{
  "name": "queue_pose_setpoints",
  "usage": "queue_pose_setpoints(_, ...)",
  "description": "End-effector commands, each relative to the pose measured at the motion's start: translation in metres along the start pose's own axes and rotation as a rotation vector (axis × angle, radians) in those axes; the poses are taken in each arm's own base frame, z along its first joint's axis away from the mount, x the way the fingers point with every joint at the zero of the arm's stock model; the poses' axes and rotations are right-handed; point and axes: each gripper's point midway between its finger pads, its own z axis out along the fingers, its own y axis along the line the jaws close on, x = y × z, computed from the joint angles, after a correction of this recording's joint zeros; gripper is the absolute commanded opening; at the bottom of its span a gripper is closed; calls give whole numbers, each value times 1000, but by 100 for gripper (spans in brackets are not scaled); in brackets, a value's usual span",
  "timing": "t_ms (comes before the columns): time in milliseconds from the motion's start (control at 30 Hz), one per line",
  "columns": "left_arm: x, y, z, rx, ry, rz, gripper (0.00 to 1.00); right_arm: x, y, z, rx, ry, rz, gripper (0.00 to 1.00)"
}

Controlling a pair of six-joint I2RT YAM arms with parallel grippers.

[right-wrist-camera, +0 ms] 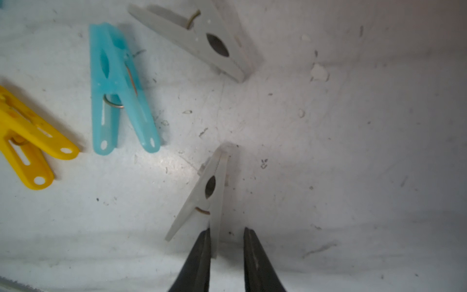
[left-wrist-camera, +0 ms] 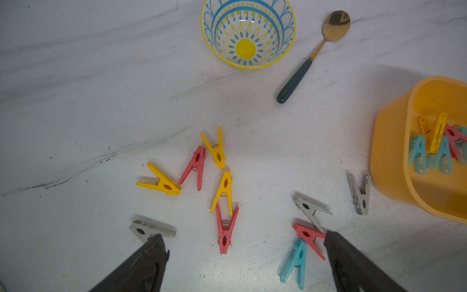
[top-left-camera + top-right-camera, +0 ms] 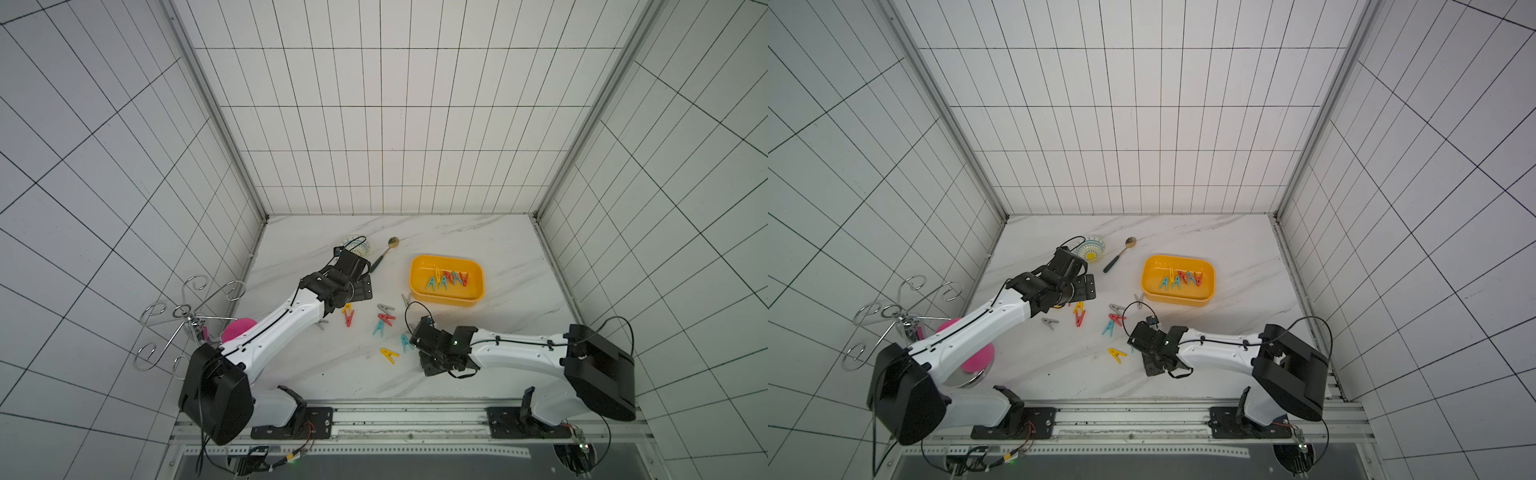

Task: Put the clothespins into the storage box
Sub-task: Pick up the clothespin from the center of the board, then place the clothespin in the storage box.

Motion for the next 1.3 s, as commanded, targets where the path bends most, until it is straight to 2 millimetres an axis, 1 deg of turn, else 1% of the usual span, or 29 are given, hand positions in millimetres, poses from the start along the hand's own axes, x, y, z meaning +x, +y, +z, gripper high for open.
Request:
queue_pose_setpoints(0, -8, -2, -4, 14, -28, -23, 99, 7, -6, 5, 24, 13, 2, 24)
queue_pose_setpoints(100, -9, -3, -4, 17, -30, -24, 99, 4, -7, 4, 29, 2, 0, 16)
queue_pose_setpoints(167, -10, -3, -4, 17, -31, -22, 98, 3, -7, 2, 31, -3, -1, 13)
queue_pose_setpoints(433, -18, -5, -7, 14, -46, -17, 99, -9, -15, -23, 20, -52, 0, 8)
queue_pose_setpoints(533, -22, -7, -10, 17, -52, -18, 99, -20, -20, -37, 18, -85, 4, 7)
queue_pose_setpoints(633, -25, -9, -11, 22, -55, -17, 99, -46, -31, -58, 19, -135, 17, 8)
queue_pose_setpoints(767, -22, -16, -8, 42, -41, -8, 98, -101, -59, -84, 10, -211, 83, 8)
queue_pose_setpoints(867, -15, -28, -5, 65, -24, 21, 98, -142, -84, -90, 39, -242, 124, 8)
queue_pose_setpoints(967, -6, -38, -3, 66, -11, 54, 98, -177, -100, -85, 54, -242, 148, 8)
queue_pose_setpoints(1100, 6, -52, -1, 89, 8, 74, 98, -211, -116, -61, 32, -193, 190, 8)
queue_pose_setpoints(1200, 13, -56, 2, 90, 18, 84, 98, -231, -124, -44, 15, -163, 205, 9)
queue_pose_setpoints(1267, 14, -57, 4, 90, 20, 87, 98, -240, -126, -33, 7, -147, 205, 8)
